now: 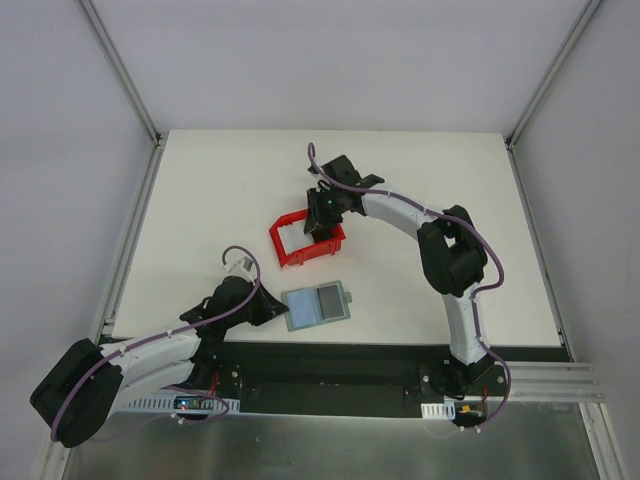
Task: Put the credit cards into the card holder
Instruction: Pick up the credit card from the storage box.
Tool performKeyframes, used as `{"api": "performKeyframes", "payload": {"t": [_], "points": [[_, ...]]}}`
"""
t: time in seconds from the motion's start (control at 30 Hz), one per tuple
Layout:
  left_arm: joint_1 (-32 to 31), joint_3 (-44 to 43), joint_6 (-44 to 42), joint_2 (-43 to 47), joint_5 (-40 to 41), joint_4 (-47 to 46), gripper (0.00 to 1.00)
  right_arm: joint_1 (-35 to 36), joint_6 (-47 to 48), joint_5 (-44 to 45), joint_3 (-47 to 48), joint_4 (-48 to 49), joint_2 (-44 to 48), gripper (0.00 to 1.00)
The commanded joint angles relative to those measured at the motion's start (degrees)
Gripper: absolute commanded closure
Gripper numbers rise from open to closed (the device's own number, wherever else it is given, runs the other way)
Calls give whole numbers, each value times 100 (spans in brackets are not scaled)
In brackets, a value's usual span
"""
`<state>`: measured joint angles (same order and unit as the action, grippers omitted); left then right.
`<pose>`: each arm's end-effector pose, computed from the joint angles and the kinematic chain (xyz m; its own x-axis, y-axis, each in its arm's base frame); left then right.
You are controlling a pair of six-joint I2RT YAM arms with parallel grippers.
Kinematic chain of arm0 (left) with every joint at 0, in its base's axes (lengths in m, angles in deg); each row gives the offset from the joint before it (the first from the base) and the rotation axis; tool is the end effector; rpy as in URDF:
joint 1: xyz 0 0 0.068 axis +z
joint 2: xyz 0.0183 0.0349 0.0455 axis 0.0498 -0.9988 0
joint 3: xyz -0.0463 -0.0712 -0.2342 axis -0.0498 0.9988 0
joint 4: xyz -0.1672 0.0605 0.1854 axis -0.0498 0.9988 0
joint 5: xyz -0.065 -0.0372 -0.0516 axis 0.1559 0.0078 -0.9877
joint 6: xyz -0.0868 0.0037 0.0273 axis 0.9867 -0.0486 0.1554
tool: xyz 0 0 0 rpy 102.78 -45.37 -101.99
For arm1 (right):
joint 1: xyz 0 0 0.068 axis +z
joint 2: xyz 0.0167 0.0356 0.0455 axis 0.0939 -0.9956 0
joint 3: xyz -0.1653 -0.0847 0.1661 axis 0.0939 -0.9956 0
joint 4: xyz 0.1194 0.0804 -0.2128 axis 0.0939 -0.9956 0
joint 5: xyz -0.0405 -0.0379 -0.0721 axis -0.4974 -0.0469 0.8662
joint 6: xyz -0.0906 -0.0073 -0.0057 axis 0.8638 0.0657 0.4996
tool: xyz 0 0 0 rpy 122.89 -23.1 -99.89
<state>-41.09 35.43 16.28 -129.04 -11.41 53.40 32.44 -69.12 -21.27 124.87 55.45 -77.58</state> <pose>0.1622 -0.1383 0.0901 -0.7830 -0.4722 -0.4049 0.0235 0.6280 -0.7779 0.3672 0.3240 0.1564 -0.6646 -0.3819 -0.6422 -0.6987 0.6222 0.3531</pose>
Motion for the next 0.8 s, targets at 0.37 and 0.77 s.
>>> {"api": "performKeyframes", "payload": {"t": [0.37,0.77], "points": [[1,-89,-130,-28,-61,-33,100,-47,112,117,43,-107,688,90],[1,-63,-113,25,-53,-6,100,-38,15,56,104,-142,355,44]]}}
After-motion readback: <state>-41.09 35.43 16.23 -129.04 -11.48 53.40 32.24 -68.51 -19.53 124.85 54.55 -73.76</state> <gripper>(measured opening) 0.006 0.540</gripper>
